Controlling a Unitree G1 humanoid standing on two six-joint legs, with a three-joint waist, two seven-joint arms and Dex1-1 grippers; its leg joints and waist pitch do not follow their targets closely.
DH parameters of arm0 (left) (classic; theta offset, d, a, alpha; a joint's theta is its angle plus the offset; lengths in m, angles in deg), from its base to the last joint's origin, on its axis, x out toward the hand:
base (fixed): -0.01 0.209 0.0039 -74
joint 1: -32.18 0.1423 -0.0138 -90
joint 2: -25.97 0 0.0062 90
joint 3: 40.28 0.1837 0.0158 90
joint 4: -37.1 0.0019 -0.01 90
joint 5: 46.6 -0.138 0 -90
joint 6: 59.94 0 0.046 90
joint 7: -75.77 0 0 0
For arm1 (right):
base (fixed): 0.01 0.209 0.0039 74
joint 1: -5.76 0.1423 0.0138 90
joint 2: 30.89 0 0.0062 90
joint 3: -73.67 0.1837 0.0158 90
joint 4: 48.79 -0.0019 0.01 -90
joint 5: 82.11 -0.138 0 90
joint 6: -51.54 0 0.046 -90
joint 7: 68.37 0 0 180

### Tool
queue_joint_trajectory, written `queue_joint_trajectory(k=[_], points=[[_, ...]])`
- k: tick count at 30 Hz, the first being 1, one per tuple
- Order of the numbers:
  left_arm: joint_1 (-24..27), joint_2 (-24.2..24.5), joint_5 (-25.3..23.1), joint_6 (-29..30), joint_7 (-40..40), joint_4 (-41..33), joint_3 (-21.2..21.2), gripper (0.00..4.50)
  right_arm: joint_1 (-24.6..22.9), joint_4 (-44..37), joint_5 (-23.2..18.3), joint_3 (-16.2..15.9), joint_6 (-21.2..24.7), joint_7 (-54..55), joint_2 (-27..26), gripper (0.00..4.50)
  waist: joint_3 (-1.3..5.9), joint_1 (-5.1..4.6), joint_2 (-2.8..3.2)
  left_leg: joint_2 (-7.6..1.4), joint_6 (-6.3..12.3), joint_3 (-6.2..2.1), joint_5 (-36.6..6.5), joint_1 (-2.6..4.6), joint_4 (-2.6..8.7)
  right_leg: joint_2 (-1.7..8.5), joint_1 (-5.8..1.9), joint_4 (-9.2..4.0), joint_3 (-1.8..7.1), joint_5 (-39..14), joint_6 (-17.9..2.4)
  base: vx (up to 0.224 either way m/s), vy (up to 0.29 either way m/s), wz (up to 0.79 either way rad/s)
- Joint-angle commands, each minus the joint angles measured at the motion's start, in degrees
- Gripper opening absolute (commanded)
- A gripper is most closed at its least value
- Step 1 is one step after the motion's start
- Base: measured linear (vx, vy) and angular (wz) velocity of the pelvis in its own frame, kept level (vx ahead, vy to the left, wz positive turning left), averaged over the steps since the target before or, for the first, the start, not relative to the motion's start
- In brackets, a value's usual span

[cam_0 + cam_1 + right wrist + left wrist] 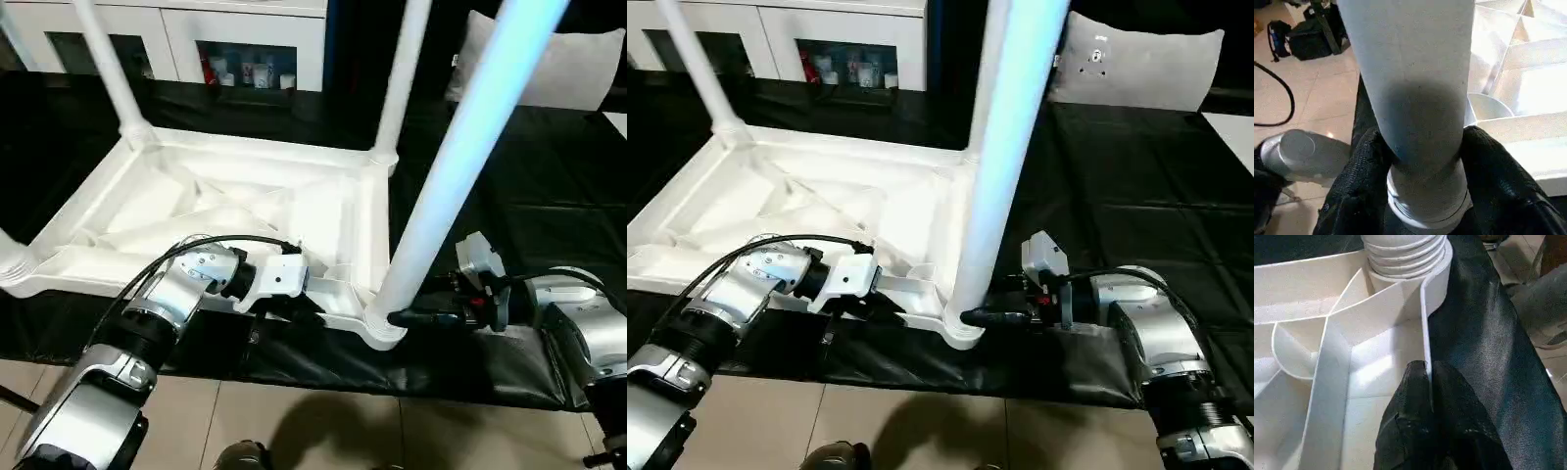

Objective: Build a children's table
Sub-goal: Rotate leg to tighten

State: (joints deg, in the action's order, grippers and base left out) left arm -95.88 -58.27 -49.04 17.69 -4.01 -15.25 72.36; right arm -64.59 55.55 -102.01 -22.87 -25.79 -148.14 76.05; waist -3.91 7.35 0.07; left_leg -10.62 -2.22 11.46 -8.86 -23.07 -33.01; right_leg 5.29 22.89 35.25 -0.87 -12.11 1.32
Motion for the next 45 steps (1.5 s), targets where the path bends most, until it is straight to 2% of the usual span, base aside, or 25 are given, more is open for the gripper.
queue_joint_trajectory(k=[1, 5, 6, 7, 8, 9, 10, 11, 12, 13, 15, 17, 18, 19, 20, 22, 24, 25, 29, 33, 35, 36, 39, 41, 45], points=[[0.5, -1.2, -0.8, 1.7, 1.3, -0.5, 0.4, 0.00, -1.2, -2.6, -2.5, -0.5, 2.9, -0.3, -0.3, 1.88, 3.68, -0.20, -1.26, -2.80, 5.74, -0.61, -9.5, 1.92, 3.12, 2.70, -1.91, -3.58, 1.10, -4.1, -15.9, 0.000, 0.000, 0.00], [-0.7, -3.4, -0.9, 6.1, 7.0, 0.5, -1.4, 0.00, -2.1, -5.5, -1.7, 0.0, 9.3, 9.6, -4.1, 1.88, 3.52, -0.35, -1.09, -2.71, 4.36, -0.73, -11.2, 1.92, 3.43, 2.62, -1.66, -3.84, 1.10, -7.7, -15.0, 0.000, 0.000, 0.00], [-1.2, -4.3, -0.7, 7.7, 8.9, 0.8, -2.0, 0.00, -1.8, -5.5, -0.3, 0.3, 10.2, 13.7, -5.8, 1.88, 3.53, -0.59, -0.90, -2.61, 3.12, -0.87, -12.6, 1.93, 3.62, 2.81, -1.69, -4.14, 1.12, -10.4, -14.4, 0.000, 0.000, 0.00], [-1.8, -5.3, -0.8, 9.1, 11.6, 1.0, -2.5, 0.00, -1.2, -5.2, 0.8, 0.9, 11.5, 18.5, -8.1, 1.88, 3.40, -1.07, -1.00, -2.51, 1.79, -0.89, -14.1, 2.01, 3.81, 2.81, -1.46, -4.43, 1.20, -13.0, -13.6, 0.000, 0.000, 0.00], [-1.9, -5.6, -0.9, 9.5, 12.4, 1.1, -2.7, 0.00, -1.0, -5.2, 1.2, 1.1, 11.9, 19.8, -8.8, 1.88, 3.43, -1.21, -1.00, -2.49, 1.28, -0.97, -14.9, 2.12, 3.88, 2.88, -1.39, -4.63, 1.20, -14.4, -13.2, 0.000, 0.000, 0.00], [-2.0, -5.8, -0.9, 9.8, 12.7, 1.1, -2.7, 0.00, -0.9, -5.1, 1.3, 1.1, 12.0, 20.4, -9.0, 1.88, 3.39, -1.66, -1.12, -2.42, 0.46, -1.23, -15.5, 1.78, 4.14, 3.00, -1.70, -4.74, 1.11, -16.2, -12.2, 0.000, 0.000, 0.00], [-3.1, -7.7, -1.3, 12.4, 17.0, 1.7, -3.6, 0.00, 0.3, -4.6, 2.8, 1.9, 14.0, 27.3, -12.2, 1.88, 3.39, -1.82, -1.06, -2.44, 0.12, -1.33, -15.6, 1.70, 4.27, 3.00, -1.77, -4.77, 1.06, -16.6, -11.7, 0.000, 0.000, 0.00], [-3.7, -8.9, -1.5, 13.9, 19.5, 2.1, -4.2, 0.00, 0.9, -4.5, 3.5, 2.5, 15.4, 31.4, -14.1, 1.88, 3.46, -2.39, -0.82, -2.34, -0.72, -1.30, -15.9, 1.84, 4.37, 2.70, -1.44, -4.75, 1.04, -16.2, -11.5, 0.000, 0.000, 0.00], [-3.7, -8.9, -1.5, 13.9, 19.5, 2.1, -4.2, 0.00, 0.9, -4.5, 3.5, 2.5, 15.4, 31.4, -14.1, 1.88, 3.55, -2.79, -0.85, -2.26, -1.31, -1.37, -16.5, 1.85, 4.39, 2.69, -1.43, -4.77, 1.03, -16.4, -11.2, 0.000, 0.000, 0.00], [-4.3, -10.1, -1.8, 15.5, 22.0, 2.5, -4.7, 0.00, 1.4, -4.6, 4.3, 3.1, 17.2, 35.6, -15.9, 1.88, 3.61, -2.91, -1.01, -2.21, -1.27, -1.33, -16.2, 1.82, 4.34, 2.76, -1.59, -4.90, 1.04, -15.9, -10.8, 0.000, 0.000, 0.00], [-5.9, -13.6, -2.6, 18.7, 30.0, 4.2, -6.5, 0.00, 2.8, -4.0, 6.2, 4.8, 21.2, 45.7, -20.7, 1.88, 3.68, -3.29, -0.90, -2.11, -1.09, -1.15, -15.4, 1.94, 4.14, 2.59, -1.25, -4.89, 1.18, -14.3, -11.3, 0.000, 0.000, 0.00], [-6.4, -15.0, -3.0, 19.8, 33.0, 4.8, -7.0, 0.00, 3.0, -4.0, 6.5, 5.6, 21.6, 49.0, -22.9, 1.88, 3.90, -3.43, -0.96, -2.03, -1.19, -1.17, -14.6, 1.99, 4.04, 2.67, -1.38, -4.91, 1.16, -13.7, -11.2, 0.000, 0.000, 0.00], [-6.7, -16.2, -3.2, 20.1, 35.7, 5.1, -7.6, 0.00, 2.7, -3.9, 7.2, 5.5, 18.6, 50.7, -24.7, 1.88, 4.05, -3.42, -1.09, -2.09, -0.56, -1.09, -13.4, 1.87, 3.91, 2.60, -1.62, -4.78, 1.18, -11.1, -11.4, 0.000, 0.000, 0.00], [-6.7, -16.3, -3.2, 20.1, 35.8, 5.1, -7.6, 0.00, 2.7, -3.8, 7.4, 5.4, 18.4, 50.8, -24.7, 1.88, 4.15, -3.38, -1.06, -2.03, 0.18, -1.01, -11.9, 1.73, 3.72, 2.55, -1.71, -4.57, 1.17, -8.0, -11.7, 0.000, 0.000, 0.00], [-6.7, -17.2, -3.4, 20.0, 37.7, 5.0, -7.9, 0.00, 2.1, -3.6, 9.1, 4.3, 14.4, 52.2, -25.9, 2.23, 4.27, -3.29, -1.02, -1.98, 0.57, -1.00, -11.1, 1.68, 3.60, 2.60, -1.81, -4.48, 1.14, -6.7, -11.8, 0.000, 0.000, 0.00], [-6.2, -17.6, -3.8, 20.1, 38.3, 4.3, -7.7, 0.00, 1.6, -4.3, 8.7, 4.8, 13.4, 53.5, -27.8, 2.58, 4.46, -3.11, -1.05, -1.77, 2.51, -0.81, -8.5, 1.53, 3.31, 2.48, -2.09, -4.18, 1.14, -2.4, -12.2, 0.000, 0.000, 0.00], [-5.7, -17.6, -4.1, 20.0, 38.1, 3.8, -7.4, 0.00, 1.4, -5.4, 7.1, 6.1, 14.4, 54.1, -29.2, 2.59, 4.43, -3.04, -0.88, -1.82, 3.49, -0.82, -8.2, 1.54, 3.33, 2.44, -2.12, -4.19, 1.08, -2.2, -12.5, 0.000, 0.000, 0.00], [-5.3, -17.3, -4.5, 20.0, 37.9, 3.4, -7.4, 0.00, 1.2, -6.1, 7.0, 6.4, 14.5, 54.0, -29.2, 2.74, 4.41, -3.03, -0.64, -1.90, 3.42, -0.90, -8.8, 1.63, 3.42, 2.45, -2.12, -4.23, 1.06, -3.3, -12.5, 0.000, 0.000, 0.00], [-4.6, -15.3, -5.0, 18.9, 35.7, 2.7, -6.6, 0.00, 0.6, -6.3, 7.2, 6.7, 13.0, 51.7, -26.8, 3.09, 4.41, -3.01, -0.59, -2.01, 2.73, -0.93, -9.9, 1.71, 3.50, 2.41, -2.15, -4.28, 1.09, -4.0, -12.4, 0.000, 0.000, 0.00], [-3.2, -12.6, -5.0, 16.9, 31.7, 1.7, -5.6, 0.00, -0.1, -5.7, 7.6, 6.9, 9.7, 47.5, -23.2, 3.43, 4.48, -2.82, -0.80, -1.99, 3.78, -0.89, -8.4, 1.50, 3.26, 2.45, -2.43, -3.96, 1.03, -1.0, -12.7, 0.000, 0.000, 0.00], [-2.3, -10.8, -5.3, 15.2, 29.0, 1.3, -5.1, 0.00, -0.5, -5.7, 7.4, 7.3, 7.9, 44.0, -20.9, 3.69, 4.46, -2.70, -0.81, -1.93, 3.86, -0.95, -8.5, 1.45, 3.24, 2.48, -2.56, -4.04, 0.94, -1.7, -12.5, 0.000, 0.000, 0.00], [-2.0, -10.1, -5.5, 14.1, 27.9, 1.3, -4.8, 0.00, -0.6, -5.6, 7.3, 7.4, 7.2, 42.3, -19.7, 3.69, 4.20, -2.83, -0.92, -2.00, 4.00, -0.83, -9.5, 1.49, 3.26, 2.50, -2.33, -4.28, 1.03, -3.0, -12.4, 0.000, 0.000, 0.00], [-1.0, -7.9, -5.3, 10.9, 23.6, 1.0, -3.7, 0.00, -0.6, -4.6, 7.8, 6.9, 4.4, 37.2, -15.2, 3.88, 4.19, -2.88, -0.76, -2.15, 3.51, -0.85, -10.5, 1.66, 3.33, 2.40, -2.22, -4.38, 1.05, -5.1, -12.3, 0.000, 0.000, 0.00], [0.2, -5.7, -4.5, 7.6, 18.8, -0.1, -2.5, 0.00, -0.6, -4.0, 7.5, 6.4, 1.5, 31.1, -11.0, 3.88, 4.14, -2.69, -0.71, -2.29, 3.45, -0.86, -10.8, 1.74, 3.31, 2.42, -2.20, -4.27, 1.08, -4.7, -12.6, 0.000, 0.000, 0.00], [1.2, -3.5, -4.2, 5.1, 14.0, -1.0, -1.0, 0.00, -1.2, -4.4, 5.8, 6.0, -1.6, 22.6, -7.1, 3.88, 4.20, -2.23, -0.79, -2.31, 4.47, -0.65, -10.2, 1.80, 3.12, 2.40, -2.09, -3.89, 1.09, -2.6, -13.7, 0.000, 0.000, 0.00]])
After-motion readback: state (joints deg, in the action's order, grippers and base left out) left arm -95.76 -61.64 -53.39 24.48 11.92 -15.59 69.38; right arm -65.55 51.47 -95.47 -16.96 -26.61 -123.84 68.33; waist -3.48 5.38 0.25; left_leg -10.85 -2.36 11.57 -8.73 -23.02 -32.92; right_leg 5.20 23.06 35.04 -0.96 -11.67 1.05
